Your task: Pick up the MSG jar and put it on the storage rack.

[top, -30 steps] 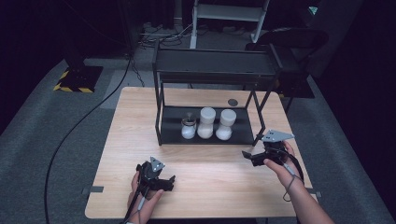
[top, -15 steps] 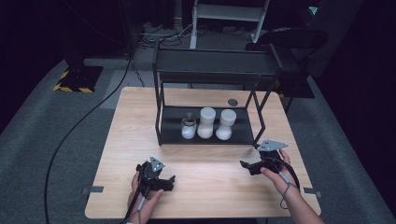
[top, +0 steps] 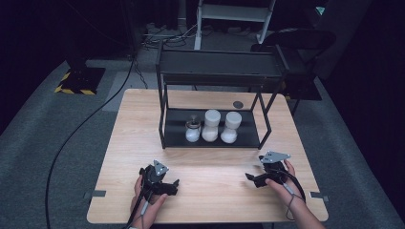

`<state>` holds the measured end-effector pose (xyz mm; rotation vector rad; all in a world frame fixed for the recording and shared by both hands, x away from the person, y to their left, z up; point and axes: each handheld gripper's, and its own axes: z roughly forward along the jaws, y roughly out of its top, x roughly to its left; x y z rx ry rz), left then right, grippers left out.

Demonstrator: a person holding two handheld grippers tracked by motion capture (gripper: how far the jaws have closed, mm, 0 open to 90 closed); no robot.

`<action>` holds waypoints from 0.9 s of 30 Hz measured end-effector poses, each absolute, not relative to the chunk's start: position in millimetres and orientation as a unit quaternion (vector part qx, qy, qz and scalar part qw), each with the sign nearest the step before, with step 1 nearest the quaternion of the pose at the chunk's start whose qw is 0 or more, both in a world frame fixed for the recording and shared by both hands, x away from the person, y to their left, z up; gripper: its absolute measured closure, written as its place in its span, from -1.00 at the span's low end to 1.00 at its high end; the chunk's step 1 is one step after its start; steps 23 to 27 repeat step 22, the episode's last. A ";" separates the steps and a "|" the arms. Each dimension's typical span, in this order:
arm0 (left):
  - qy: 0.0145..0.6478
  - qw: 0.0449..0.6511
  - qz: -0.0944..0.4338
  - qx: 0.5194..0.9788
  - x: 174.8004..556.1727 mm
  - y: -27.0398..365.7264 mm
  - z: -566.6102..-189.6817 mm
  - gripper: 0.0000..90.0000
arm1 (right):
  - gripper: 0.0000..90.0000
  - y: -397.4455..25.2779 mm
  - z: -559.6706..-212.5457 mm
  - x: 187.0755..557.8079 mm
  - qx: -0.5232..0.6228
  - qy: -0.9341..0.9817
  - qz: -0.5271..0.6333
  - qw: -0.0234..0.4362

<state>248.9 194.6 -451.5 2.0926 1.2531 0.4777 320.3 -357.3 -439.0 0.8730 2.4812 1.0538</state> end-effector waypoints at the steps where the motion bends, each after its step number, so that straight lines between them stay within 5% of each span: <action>1: 0.477 0.322 0.182 0.797 248.9 194.6 -451.5 -0.99 | -0.94 -357.3 -440.3 319.9 0.305 0.866 0.367 0.153; 27: 0.477 0.322 0.182 0.797 248.7 194.5 -451.6 -0.99 | -1.00 -359.2 -452.0 319.8 0.317 0.866 0.362 0.135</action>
